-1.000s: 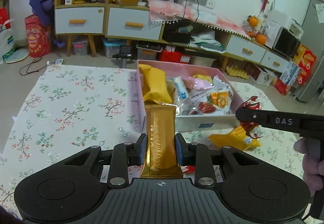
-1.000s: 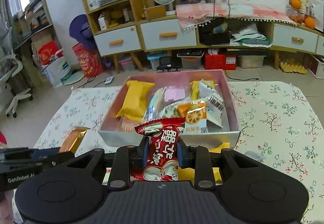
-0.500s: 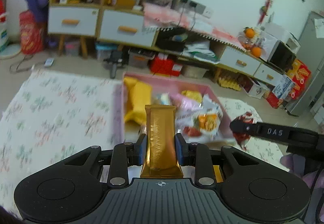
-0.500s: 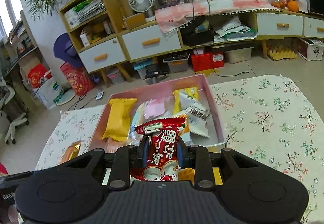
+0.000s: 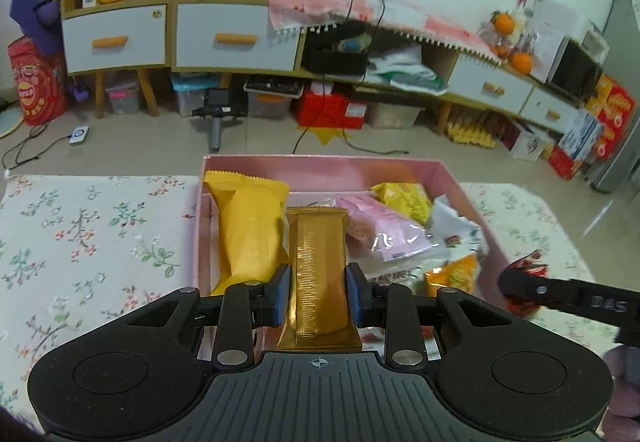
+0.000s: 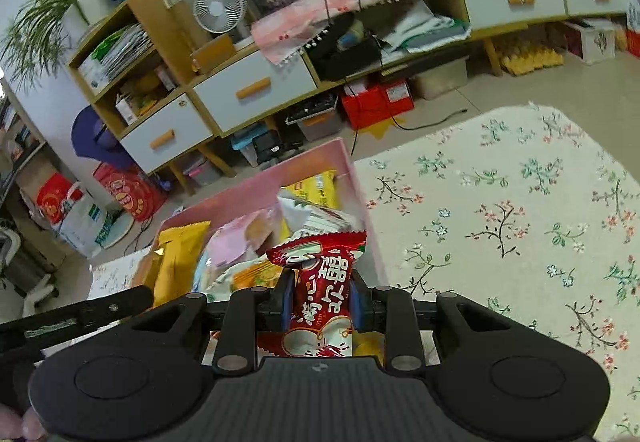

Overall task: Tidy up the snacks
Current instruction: 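Carry both packs into the pink box and open both grippers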

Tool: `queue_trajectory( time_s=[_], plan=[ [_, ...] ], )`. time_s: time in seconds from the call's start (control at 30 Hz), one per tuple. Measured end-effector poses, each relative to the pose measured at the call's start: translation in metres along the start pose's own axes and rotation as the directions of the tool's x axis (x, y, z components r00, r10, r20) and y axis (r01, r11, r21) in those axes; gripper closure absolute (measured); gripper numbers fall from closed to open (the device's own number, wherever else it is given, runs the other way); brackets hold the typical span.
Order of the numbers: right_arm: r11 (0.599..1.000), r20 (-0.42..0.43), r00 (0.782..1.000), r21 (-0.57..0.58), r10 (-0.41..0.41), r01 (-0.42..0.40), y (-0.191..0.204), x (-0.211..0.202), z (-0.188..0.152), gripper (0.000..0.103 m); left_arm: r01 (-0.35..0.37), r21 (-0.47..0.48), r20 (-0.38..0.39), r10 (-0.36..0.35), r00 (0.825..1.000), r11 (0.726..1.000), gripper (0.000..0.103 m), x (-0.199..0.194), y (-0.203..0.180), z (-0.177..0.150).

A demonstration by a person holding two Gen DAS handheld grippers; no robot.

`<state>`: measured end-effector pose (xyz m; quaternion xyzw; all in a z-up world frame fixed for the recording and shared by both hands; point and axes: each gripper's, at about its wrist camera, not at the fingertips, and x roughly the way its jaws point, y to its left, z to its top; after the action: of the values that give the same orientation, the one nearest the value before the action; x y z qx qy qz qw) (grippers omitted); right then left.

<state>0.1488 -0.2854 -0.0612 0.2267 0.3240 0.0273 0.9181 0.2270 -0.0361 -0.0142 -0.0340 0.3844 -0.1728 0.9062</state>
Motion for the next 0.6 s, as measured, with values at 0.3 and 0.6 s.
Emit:
queue_trajectory(
  time_s=[0.3,0.6],
  plan=[
    [1.0,0.025,1.0,-0.014,0.018,-0.018,0.003,0.006,0.001,0.103,-0.046,0.006,-0.013,0.046,0.999,0.999,0.077,0.03,0.0,0.008],
    [1.0,0.045,0.999,-0.014,0.013,-0.012,0.006,0.015,-0.001,0.103,-0.08,0.032,-0.005,0.081,0.997,0.996,0.076,0.04,-0.012,0.013]
  ],
)
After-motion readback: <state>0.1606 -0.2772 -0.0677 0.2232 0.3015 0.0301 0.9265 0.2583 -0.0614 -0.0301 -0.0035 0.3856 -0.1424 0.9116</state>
